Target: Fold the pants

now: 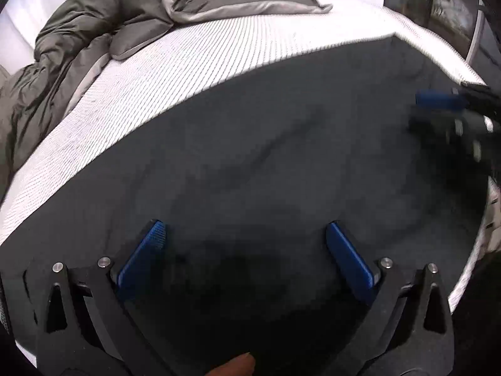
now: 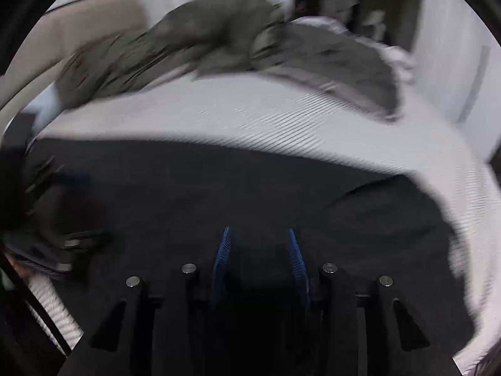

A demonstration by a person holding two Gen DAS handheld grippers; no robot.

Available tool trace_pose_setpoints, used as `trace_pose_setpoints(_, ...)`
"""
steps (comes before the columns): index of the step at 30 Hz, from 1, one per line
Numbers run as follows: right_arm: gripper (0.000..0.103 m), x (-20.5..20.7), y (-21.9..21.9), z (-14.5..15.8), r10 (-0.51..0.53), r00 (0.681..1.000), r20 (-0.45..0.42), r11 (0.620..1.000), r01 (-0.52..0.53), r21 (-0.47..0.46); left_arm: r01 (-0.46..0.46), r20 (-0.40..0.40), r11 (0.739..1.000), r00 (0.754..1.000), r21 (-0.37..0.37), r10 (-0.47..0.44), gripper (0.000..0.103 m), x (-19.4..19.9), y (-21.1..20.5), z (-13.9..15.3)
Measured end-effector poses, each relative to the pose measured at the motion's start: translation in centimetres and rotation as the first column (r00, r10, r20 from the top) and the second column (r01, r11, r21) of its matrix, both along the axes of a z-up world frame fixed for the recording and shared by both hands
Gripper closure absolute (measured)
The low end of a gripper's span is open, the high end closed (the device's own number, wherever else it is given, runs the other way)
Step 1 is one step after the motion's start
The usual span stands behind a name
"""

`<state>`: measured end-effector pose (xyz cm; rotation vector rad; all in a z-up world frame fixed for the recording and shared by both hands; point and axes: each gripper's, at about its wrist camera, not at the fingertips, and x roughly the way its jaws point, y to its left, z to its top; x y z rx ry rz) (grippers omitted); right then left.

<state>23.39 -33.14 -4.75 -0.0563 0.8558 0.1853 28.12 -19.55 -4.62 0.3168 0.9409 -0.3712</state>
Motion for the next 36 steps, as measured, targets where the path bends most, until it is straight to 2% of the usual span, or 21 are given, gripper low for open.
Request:
trace_pose_setpoints(1, 0.065, -0.5, 1.5, -1.2, 0.036, 0.999, -0.029, 0.999, -0.037, -0.035, -0.014, 0.001, 1.0, 1.0, 0.002, 0.014, 0.001, -0.1, 0.7, -0.2)
trace_pose_setpoints(3, 0.059, -1.7, 2.4, -3.1, 0.021, 0.999, -0.044, 0.993, -0.026, -0.114, -0.062, 0.006, 0.998, 0.998, 0.006, 0.062, 0.0, -0.7, 3.3, -0.4)
trace_pose_setpoints(7, 0.055, -3.6, -1.2, -2.7, -0.1, 0.995, -0.015, 0.987, 0.098, -0.127, -0.173, 0.036, 0.984, 0.985, 0.033, 0.172, 0.0, -3.1, 11.0, -0.8)
trace_pose_setpoints(8, 0.05, -4.2, -2.4, -2.8, -0.137, 0.991, -0.007, 0.98, 0.135, -0.149, -0.232, 0.037, 0.972, 0.972, 0.027, 0.231, 0.0, -3.7, 13.8, -0.8)
trace_pose_setpoints(9, 0.036, -4.4, -3.9, -2.9, -0.215, 0.977, 0.007, 0.955, 0.212, -0.207, -0.281, 0.033, 0.96, 0.959, 0.016, 0.28, 0.0, -4.0, 15.8, -0.8)
trace_pose_setpoints(10, 0.03, -4.5, -5.1, -3.1, -0.264, 0.964, 0.016, 0.937, 0.261, -0.232, -0.326, 0.026, 0.945, 0.945, -0.01, 0.326, 0.0, -4.4, 17.7, -0.6)
trace_pose_setpoints(11, 0.03, -4.8, -6.4, -3.1, -0.306, 0.952, 0.017, 0.928, 0.302, -0.218, -0.384, 0.032, 0.923, 0.923, -0.009, 0.384, 0.0, -4.5, 19.4, -0.3)
trace_pose_setpoints(13, 0.031, -5.4, -7.4, -2.3, -0.335, 0.942, -0.001, 0.937, 0.332, -0.11, -0.427, 0.065, 0.904, 0.903, 0.01, 0.426, 0.001, -5.0, 20.0, 0.4)
trace_pose_setpoints(14, 0.031, -5.6, -6.6, -1.9, -0.315, 0.949, 0.005, 0.946, 0.314, -0.075, -0.411, 0.073, 0.911, 0.909, -0.013, 0.411, 0.001, -5.2, 19.4, 1.0)
trace_pose_setpoints(17, 0.03, -5.3, -1.6, -0.4, -0.137, 0.99, 0.032, 0.99, 0.137, -0.007, -0.279, 0.073, 0.955, 0.955, -0.101, 0.287, 0.001, -5.9, 15.2, 2.5)
trace_pose_setpoints(21, 0.029, -3.7, 8.3, -0.6, 0.117, 0.993, -0.008, 0.993, -0.116, 0.035, -0.083, 0.04, 0.993, 0.995, -0.083, 0.086, 0.001, -5.0, 7.6, 1.6)
trace_pose_setpoints(22, 0.029, -3.5, 10.3, -1.4, 0.166, 0.985, -0.035, 0.986, -0.165, 0.028, -0.046, 0.008, 0.998, 0.999, -0.046, 0.047, 0.001, -4.2, 6.1, 0.3)
trace_pose_setpoints(23, 0.029, -3.5, 12.0, -2.1, 0.193, 0.98, -0.052, 0.981, -0.194, -0.015, -0.057, -0.004, 0.998, 0.998, -0.014, 0.057, 0.0, -3.9, 5.4, -0.3)
trace_pose_setpoints(24, 0.028, -3.7, 13.0, -2.6, 0.199, 0.979, -0.053, 0.978, -0.202, -0.061, -0.066, -0.009, 0.998, 0.998, -0.011, 0.066, 0.0, -3.8, 5.7, -0.8)
trace_pose_setpoints(25, 0.028, -4.0, 13.3, -3.0, 0.205, 0.977, -0.053, 0.973, -0.209, -0.093, -0.083, -0.02, 0.995, 0.996, -0.052, 0.082, 0.0, -3.9, 7.1, -0.9)
trace_pose_setpoints(27, 0.028, -4.6, 11.3, -2.8, 0.158, 0.986, -0.045, 0.98, -0.163, -0.117, -0.137, -0.017, 0.989, 0.991, -0.057, 0.136, 0.0, -4.2, 10.0, -1.0)
trace_pose_setpoints(29, 0.023, -4.5, 7.5, -3.2, 0.053, 0.998, -0.035, 0.982, -0.058, -0.182, -0.232, 0.001, 0.972, 0.973, -0.044, 0.232, 0.0, -4.1, 14.2, -1.3)
trace_pose_setpoints(31, 0.023, -4.7, 1.4, -3.9, -0.156, 0.987, -0.039, 0.965, 0.144, -0.218, -0.319, -0.007, 0.945, 0.948, -0.078, 0.319, 0.0, -4.4, 18.1, -1.4)
trace_pose_setpoints(32, 0.023, -4.7, -0.7, -3.8, -0.219, 0.975, -0.037, 0.958, 0.208, -0.198, -0.343, -0.014, 0.934, 0.939, -0.095, 0.344, 0.0, -4.1, 19.2, -1.3)
trace_pose_setpoints(34, 0.024, -5.0, -2.7, -3.2, -0.297, 0.954, -0.034, 0.946, 0.289, -0.147, -0.388, 0.012, 0.92, 0.921, -0.054, 0.39, 0.001, -4.3, 19.6, -0.9)
trace_pose_setpoints(36, 0.024, -5.3, -1.6, -2.0, -0.27, 0.963, -0.018, 0.959, 0.268, -0.096, -0.365, 0.02, 0.928, 0.93, -0.076, 0.368, 0.001, -3.9, 19.2, 0.0)
